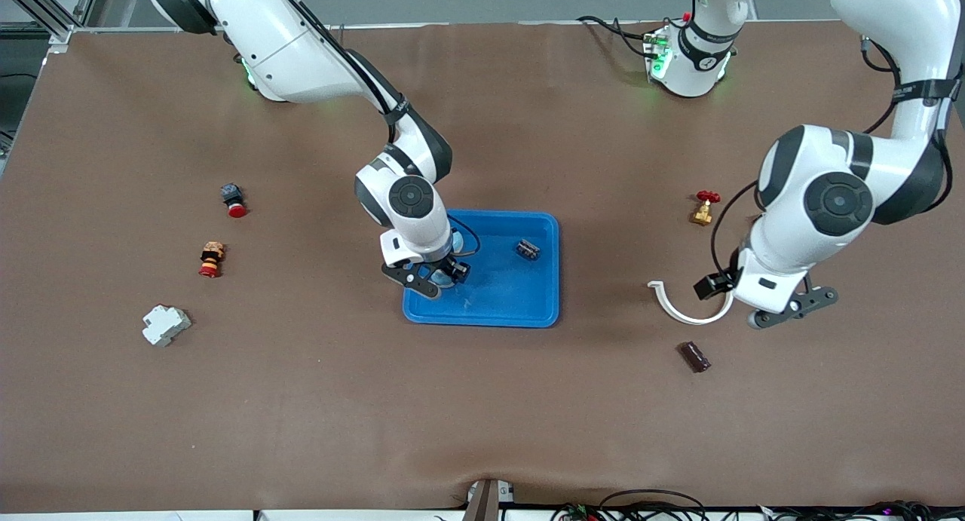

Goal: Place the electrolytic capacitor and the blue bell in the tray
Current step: 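Release the bell in the tray while the left gripper grasps the capacitor, then lift the capacitor toward the tray while the right arm retracts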

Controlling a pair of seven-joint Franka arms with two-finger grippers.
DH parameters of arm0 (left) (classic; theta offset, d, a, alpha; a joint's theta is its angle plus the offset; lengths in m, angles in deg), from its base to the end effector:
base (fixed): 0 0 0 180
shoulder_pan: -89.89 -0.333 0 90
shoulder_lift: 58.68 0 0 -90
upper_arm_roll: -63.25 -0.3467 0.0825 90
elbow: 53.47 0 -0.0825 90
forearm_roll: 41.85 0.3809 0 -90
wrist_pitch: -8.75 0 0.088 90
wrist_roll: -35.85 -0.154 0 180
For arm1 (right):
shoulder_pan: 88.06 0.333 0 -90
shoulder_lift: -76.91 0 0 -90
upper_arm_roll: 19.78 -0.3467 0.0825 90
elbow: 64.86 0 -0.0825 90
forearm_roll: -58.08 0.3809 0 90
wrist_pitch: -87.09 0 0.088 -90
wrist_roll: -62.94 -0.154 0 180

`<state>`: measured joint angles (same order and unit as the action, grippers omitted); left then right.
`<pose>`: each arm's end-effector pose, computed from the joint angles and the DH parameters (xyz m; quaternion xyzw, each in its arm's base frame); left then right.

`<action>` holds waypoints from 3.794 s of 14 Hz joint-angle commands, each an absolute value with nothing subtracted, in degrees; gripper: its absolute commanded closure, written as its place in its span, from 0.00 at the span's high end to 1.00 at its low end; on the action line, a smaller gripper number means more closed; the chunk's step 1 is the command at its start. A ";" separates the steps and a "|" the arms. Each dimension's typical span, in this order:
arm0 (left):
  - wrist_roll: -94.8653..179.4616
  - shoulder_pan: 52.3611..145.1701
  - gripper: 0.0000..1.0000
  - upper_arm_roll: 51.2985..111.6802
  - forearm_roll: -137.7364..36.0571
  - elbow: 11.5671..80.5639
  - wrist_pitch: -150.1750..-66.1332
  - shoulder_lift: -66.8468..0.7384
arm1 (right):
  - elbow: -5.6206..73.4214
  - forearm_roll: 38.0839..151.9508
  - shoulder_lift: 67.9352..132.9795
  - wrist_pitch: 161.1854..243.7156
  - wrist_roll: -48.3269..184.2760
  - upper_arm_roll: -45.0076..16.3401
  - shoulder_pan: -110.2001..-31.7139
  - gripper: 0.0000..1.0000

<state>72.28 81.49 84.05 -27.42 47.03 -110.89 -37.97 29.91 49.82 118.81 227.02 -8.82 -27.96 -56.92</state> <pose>0.6457 -0.1010 0.3585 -0.9865 -0.1571 -0.0197 0.0420 0.5602 0.4396 0.1709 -0.9686 0.2463 -0.0199 0.0269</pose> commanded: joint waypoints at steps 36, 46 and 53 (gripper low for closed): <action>90.42 87.51 1.00 76.18 -27.61 31.61 -128.01 -9.90 | 19.78 51.93 104.51 192.21 32.76 -26.64 -74.23 1.00; 90.16 86.90 0.09 76.17 -27.61 31.61 -128.10 -9.90 | 31.19 53.34 88.52 191.51 57.49 -26.64 -92.80 1.00; 90.60 86.90 0.00 76.17 -28.14 31.52 -127.14 -11.56 | 34.37 53.51 80.52 189.40 60.56 -26.20 -94.99 1.00</action>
